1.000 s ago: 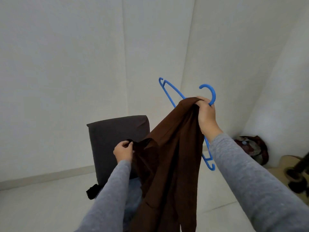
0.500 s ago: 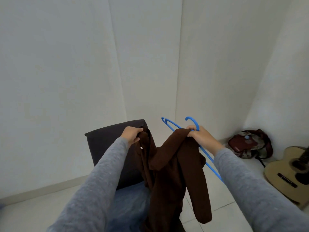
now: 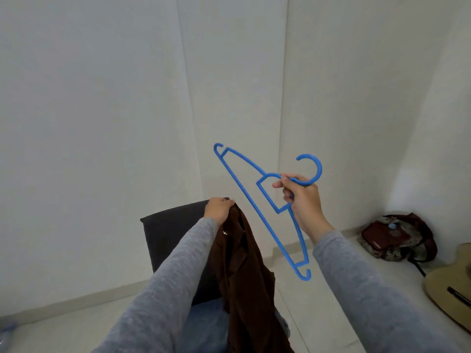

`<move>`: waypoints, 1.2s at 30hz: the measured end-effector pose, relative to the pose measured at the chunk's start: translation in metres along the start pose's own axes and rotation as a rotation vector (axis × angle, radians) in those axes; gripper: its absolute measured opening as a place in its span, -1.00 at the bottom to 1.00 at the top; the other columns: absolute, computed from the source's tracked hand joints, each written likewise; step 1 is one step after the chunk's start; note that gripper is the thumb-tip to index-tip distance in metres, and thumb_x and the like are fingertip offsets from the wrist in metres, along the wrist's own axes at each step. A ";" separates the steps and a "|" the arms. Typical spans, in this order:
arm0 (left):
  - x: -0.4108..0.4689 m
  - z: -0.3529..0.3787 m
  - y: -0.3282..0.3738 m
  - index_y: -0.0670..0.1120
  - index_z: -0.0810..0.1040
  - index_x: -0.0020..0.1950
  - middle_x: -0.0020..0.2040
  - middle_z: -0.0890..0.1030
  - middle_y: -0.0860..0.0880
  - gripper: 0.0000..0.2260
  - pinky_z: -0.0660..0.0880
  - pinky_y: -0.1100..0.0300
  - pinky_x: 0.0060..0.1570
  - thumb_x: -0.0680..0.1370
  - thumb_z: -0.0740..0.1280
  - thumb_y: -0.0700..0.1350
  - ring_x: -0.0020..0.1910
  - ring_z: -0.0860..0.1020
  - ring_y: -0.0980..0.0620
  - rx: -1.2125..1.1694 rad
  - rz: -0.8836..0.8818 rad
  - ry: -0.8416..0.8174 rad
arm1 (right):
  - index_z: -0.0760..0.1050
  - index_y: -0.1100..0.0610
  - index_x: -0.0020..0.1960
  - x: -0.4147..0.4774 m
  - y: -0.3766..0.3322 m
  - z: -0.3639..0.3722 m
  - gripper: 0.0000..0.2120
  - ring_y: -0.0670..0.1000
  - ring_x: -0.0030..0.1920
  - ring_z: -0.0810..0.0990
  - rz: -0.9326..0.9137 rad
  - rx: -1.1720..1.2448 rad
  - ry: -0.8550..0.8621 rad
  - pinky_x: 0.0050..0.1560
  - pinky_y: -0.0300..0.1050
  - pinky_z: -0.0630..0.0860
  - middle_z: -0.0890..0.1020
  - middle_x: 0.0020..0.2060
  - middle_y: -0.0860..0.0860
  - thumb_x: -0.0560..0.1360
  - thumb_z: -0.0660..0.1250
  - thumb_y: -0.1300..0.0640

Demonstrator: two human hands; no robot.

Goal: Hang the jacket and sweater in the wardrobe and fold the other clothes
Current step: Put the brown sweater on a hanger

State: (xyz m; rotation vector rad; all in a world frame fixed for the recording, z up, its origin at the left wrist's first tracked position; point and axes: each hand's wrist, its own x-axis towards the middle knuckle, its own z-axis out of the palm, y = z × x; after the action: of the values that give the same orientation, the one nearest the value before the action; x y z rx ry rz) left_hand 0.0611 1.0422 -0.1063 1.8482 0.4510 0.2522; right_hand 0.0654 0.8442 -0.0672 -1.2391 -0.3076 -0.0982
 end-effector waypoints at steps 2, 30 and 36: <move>0.000 0.003 0.000 -0.14 0.42 -0.39 -0.35 0.48 -0.11 -0.69 0.44 0.04 -0.12 0.53 0.32 -0.11 -0.22 0.48 -0.07 -0.019 -0.004 -0.003 | 0.56 0.19 -0.14 0.002 -0.008 0.013 -0.87 -0.11 -0.45 0.32 -0.040 0.120 0.027 -0.41 -0.29 0.27 0.62 -0.36 0.04 0.54 0.27 0.31; -0.013 -0.032 0.049 -0.13 0.45 -0.36 -0.37 0.46 -0.07 -0.71 0.45 0.29 -0.36 0.56 0.31 -0.12 -0.39 0.45 0.01 -0.418 0.056 0.114 | 0.62 0.16 -0.26 0.002 -0.002 0.014 -0.66 -0.07 -0.47 0.32 -0.102 0.383 0.098 -0.47 -0.30 0.25 0.43 -0.53 0.01 0.50 0.16 0.43; -0.024 -0.017 0.063 -0.19 0.53 -0.22 -0.29 0.49 -0.14 -0.79 0.42 0.10 -0.26 0.55 0.31 -0.11 -0.30 0.45 -0.05 -0.329 0.128 0.002 | 0.50 0.20 -0.22 0.004 -0.021 0.043 -0.78 -0.07 -0.51 0.28 -0.071 0.747 0.135 -0.46 -0.28 0.21 0.39 -0.53 0.02 0.50 0.14 0.35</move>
State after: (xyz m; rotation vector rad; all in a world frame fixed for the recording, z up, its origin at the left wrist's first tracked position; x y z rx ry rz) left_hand 0.0436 1.0300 -0.0400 1.5551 0.2733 0.3918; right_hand 0.0562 0.8781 -0.0345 -0.4789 -0.2372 -0.1132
